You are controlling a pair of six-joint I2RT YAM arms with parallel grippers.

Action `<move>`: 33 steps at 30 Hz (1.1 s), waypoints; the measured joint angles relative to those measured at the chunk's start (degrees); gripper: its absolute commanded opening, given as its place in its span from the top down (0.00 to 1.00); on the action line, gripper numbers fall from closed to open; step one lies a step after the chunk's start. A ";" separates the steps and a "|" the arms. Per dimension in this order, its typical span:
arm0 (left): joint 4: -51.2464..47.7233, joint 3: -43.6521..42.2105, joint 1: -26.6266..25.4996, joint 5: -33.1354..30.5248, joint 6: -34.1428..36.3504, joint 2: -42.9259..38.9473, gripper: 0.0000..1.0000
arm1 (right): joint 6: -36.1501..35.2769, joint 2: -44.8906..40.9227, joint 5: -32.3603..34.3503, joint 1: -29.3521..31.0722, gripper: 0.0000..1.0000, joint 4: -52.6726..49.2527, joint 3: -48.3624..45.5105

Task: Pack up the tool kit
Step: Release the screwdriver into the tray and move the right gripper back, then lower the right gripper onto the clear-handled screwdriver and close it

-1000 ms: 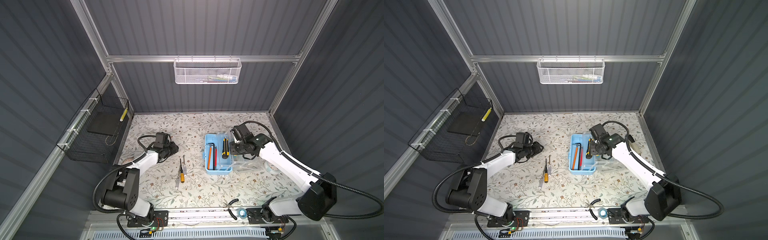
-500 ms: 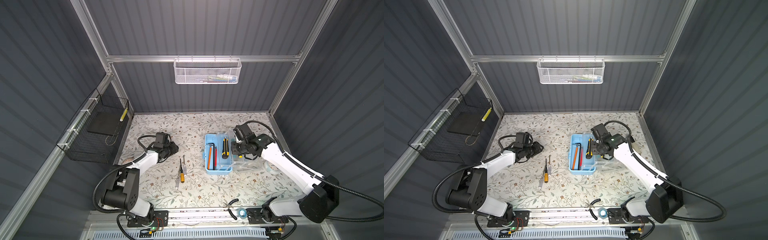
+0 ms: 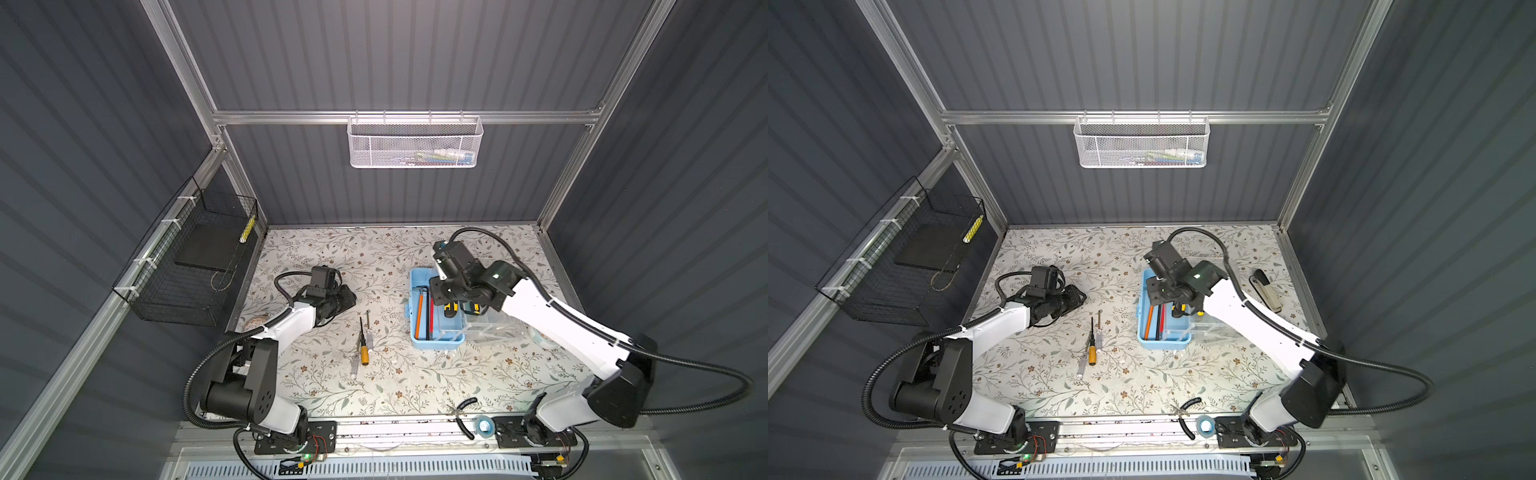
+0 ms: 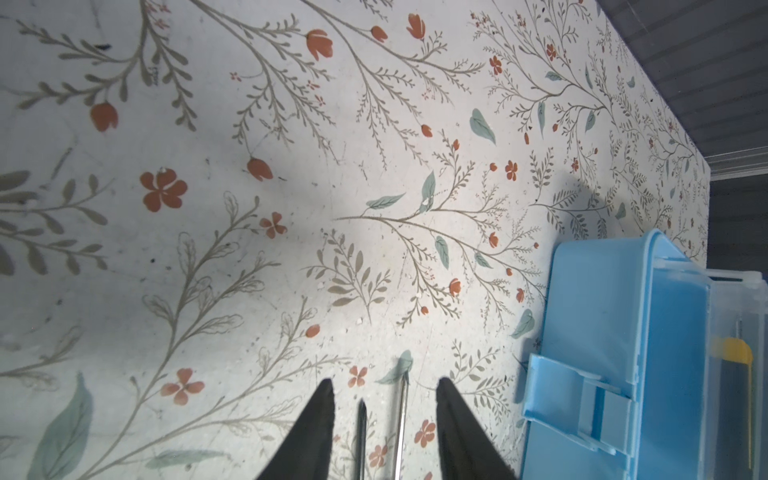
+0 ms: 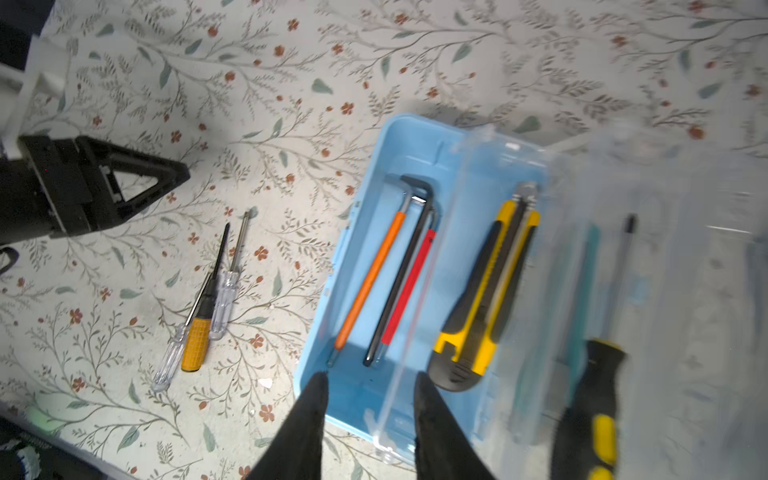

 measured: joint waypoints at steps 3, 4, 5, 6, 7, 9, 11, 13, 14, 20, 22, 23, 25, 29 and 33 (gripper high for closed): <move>-0.26 -0.55 0.00 -0.11 0.00 -0.68 0.59 | 0.13 6.86 -2.27 3.21 0.68 0.90 2.60; -0.50 -0.70 0.00 -0.13 0.04 -0.87 0.59 | 0.15 8.87 -3.17 4.04 0.68 1.27 3.26; -0.57 -0.87 0.00 -0.13 0.22 -1.11 0.60 | 0.17 10.91 -4.13 4.90 0.68 1.55 3.98; -0.70 -1.11 0.00 -0.11 0.33 -1.40 0.61 | 0.17 12.52 -4.98 5.57 0.68 1.73 4.66; -0.94 -1.40 0.00 -0.09 0.46 -1.75 0.61 | 0.13 14.32 -5.84 6.29 0.68 1.86 5.46; -2.05 -1.75 0.00 0.09 0.63 -2.38 0.61 | -0.02 17.44 -7.41 7.43 0.68 1.97 7.13; -3.39 -2.21 0.00 0.17 0.68 -3.32 0.61 | -0.13 20.37 -8.96 8.37 0.67 1.99 9.03; -4.90 -2.93 0.00 0.31 0.81 -4.57 0.61 | -0.28 22.95 -10.64 9.01 0.66 2.12 10.56; -5.57 -3.41 0.00 0.33 0.85 -5.33 0.61 | -0.48 24.13 -11.43 9.18 0.66 2.12 11.30; -8.76 -5.68 0.00 0.28 1.07 -7.87 0.61 | -1.16 30.60 -15.10 9.33 0.64 2.25 13.81; -9.05 -6.10 0.00 0.28 1.07 -8.09 0.61 | -1.36 32.28 -16.00 9.31 0.63 2.08 14.21; -9.25 -6.12 0.00 0.31 1.07 -8.09 0.61 | -1.51 33.20 -16.55 9.31 0.62 2.01 14.53; -9.25 -6.12 0.00 0.31 1.05 -8.04 0.61 | -1.70 34.71 -17.20 9.31 0.61 1.77 15.26; -8.92 -6.12 0.00 0.33 1.07 -7.39 0.61 | -2.21 37.13 -18.21 9.31 0.60 1.62 16.87; -8.83 -6.12 0.00 0.33 1.07 -6.93 0.61 | -2.51 38.58 -18.93 9.33 0.59 1.18 18.34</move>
